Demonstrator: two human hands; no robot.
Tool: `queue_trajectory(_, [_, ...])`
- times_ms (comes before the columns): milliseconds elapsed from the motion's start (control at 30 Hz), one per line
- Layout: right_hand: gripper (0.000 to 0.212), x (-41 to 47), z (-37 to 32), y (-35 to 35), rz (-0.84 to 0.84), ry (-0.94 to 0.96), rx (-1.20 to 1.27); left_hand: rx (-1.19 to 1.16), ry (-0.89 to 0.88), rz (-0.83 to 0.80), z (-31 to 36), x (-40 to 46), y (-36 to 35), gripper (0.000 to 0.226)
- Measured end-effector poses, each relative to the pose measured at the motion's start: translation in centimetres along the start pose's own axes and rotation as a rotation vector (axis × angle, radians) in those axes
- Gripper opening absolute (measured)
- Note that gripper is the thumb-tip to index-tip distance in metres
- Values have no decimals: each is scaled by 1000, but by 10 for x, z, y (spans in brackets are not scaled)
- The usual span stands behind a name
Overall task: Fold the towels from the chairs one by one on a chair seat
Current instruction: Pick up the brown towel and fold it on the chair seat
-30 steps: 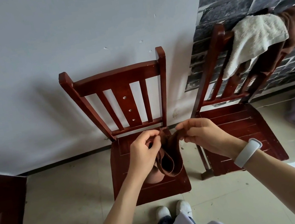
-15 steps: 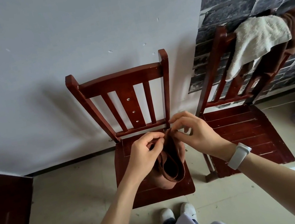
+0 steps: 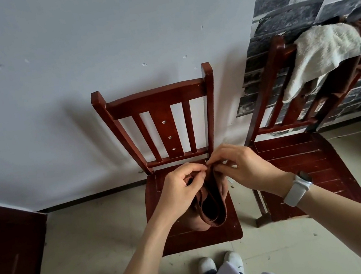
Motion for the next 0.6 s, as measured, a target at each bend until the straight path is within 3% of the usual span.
queue_trajectory(167, [12, 4, 4, 11, 30, 5, -88, 35, 10, 35, -1, -2, 8, 24])
queue_trajectory(300, [16, -4, 44, 42, 155, -193, -68, 145, 92, 89, -15, -10, 38, 17])
queue_trajectory(400, [13, -22, 85, 65, 273, -375, 34, 209, 153, 117, -28, -22, 66, 18])
queue_trajectory(533, [12, -43, 122, 82, 484, -491, 373, 240, 204, 140, -41, -34, 94, 22])
queue_trajectory(600, [15, -46, 129, 80, 518, -511, 429, 239, 208, 126, -45, -35, 97, 23])
Point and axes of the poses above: each hand's wrist, its own x-axis towards the middle knuckle, its own y-axis out of the back of the hand, z = x × y, the point moved 9 cm from there along x, towards the middle knuckle, and after that the axes turned 4 degrees about -z, right-handed, at the moved point
